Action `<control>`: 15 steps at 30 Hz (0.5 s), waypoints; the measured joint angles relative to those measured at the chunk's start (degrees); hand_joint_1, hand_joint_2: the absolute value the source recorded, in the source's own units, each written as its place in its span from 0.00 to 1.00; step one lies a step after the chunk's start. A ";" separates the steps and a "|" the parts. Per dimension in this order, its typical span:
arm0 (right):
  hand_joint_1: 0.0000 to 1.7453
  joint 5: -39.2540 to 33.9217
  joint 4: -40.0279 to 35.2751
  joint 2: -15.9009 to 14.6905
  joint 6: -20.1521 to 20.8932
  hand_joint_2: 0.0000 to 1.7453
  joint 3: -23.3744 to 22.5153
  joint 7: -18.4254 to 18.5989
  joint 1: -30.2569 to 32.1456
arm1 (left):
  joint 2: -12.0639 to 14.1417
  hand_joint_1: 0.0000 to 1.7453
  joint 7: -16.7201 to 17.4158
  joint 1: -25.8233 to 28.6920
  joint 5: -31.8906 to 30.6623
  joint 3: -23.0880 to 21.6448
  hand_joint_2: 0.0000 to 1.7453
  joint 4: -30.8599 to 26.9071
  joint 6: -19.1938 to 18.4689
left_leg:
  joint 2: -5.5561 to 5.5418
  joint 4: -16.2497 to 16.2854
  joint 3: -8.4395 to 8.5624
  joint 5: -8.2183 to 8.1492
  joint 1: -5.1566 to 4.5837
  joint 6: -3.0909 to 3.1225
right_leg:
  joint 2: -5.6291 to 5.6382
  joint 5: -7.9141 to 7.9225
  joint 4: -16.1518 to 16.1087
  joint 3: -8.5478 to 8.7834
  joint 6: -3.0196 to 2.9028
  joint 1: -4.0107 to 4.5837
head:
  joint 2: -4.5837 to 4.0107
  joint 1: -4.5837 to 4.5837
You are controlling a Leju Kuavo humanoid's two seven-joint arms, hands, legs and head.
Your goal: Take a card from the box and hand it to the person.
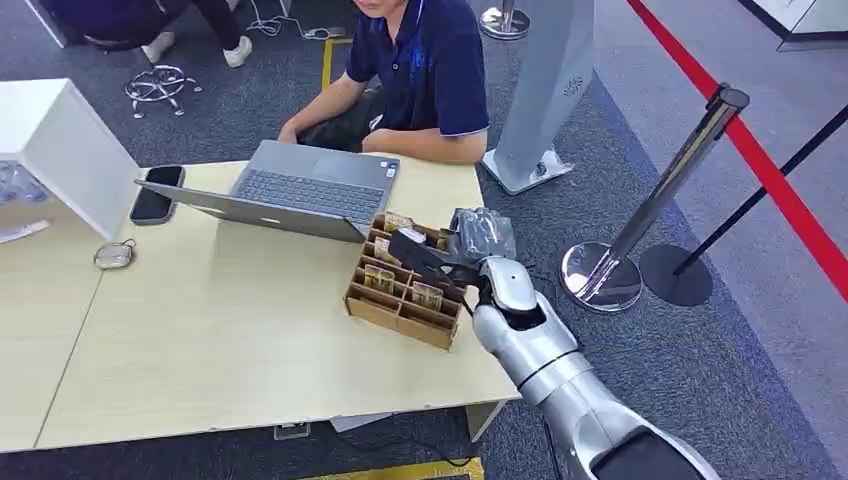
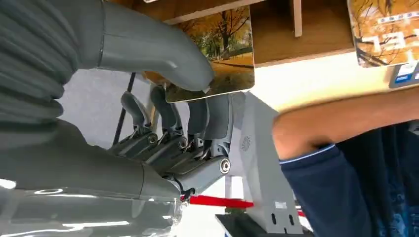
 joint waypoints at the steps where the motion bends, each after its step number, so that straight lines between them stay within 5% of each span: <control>1: 0.80 -0.09 0.13 0.15 -0.09 1.00 0.15 -0.09 -0.07 | 0.11 0.00 0.00 0.00 0.00 0.00 0.00 0.00 0.00 | 0.00 0.00 0.00 0.00 0.00 0.00 | 0.00 0.00 0.00 0.00 0.00 0.00 | 0.00 -0.02; 15: 0.81 -2.19 0.15 0.98 0.04 1.00 1.03 -1.18 -0.63 | 0.44 0.00 -0.04 0.07 0.13 0.00 0.00 0.00 0.04 | -0.01 0.00 0.00 -0.02 -0.01 0.02 | -0.02 0.00 -0.02 -0.01 0.00 -0.01 | 0.00 -0.02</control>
